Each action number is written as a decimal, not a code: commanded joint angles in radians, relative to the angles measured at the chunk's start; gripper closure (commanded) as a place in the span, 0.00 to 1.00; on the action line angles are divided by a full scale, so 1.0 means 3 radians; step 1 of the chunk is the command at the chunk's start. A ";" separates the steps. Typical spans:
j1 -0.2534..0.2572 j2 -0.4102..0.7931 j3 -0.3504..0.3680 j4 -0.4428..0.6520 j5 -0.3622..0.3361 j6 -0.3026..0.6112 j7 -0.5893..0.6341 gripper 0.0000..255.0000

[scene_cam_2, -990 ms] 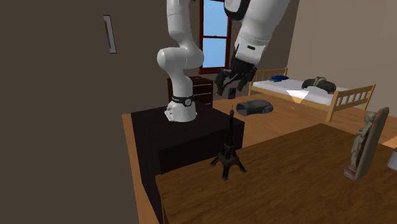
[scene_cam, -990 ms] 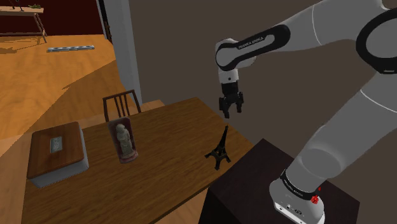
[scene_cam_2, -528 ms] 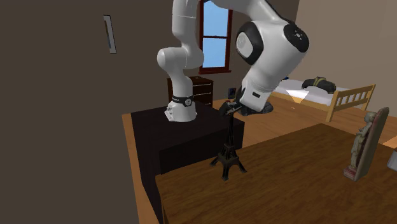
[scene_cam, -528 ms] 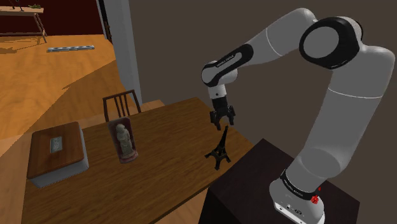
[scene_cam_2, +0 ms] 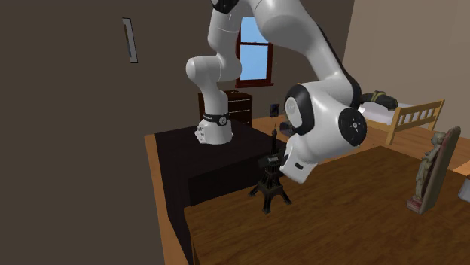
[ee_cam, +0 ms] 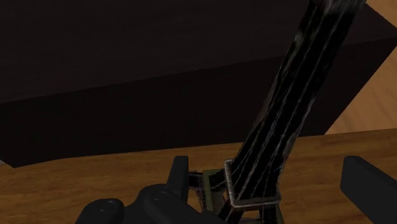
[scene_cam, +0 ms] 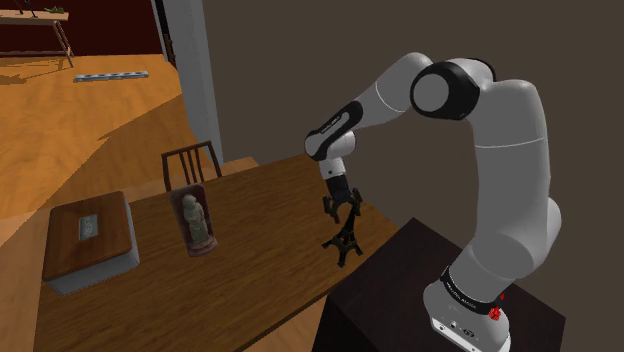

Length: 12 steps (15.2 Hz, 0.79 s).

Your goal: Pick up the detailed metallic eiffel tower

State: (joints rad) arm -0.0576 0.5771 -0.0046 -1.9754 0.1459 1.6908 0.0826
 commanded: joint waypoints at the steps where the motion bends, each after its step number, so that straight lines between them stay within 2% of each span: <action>1: 0.0001 0.0129 0.0005 0.0033 0.0019 0.0057 0.0005 0.00; 8: 0.0002 0.0349 0.0007 0.0100 0.0024 0.0210 -0.0016 0.00; 9: 0.0001 0.0355 0.0007 0.0103 0.0024 0.0212 -0.0016 1.00; 12: 0.0001 0.0351 0.0006 0.0100 0.0023 0.0211 -0.0017 1.00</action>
State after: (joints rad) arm -0.0573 0.6815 -0.0026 -1.9455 0.1527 1.7525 0.0775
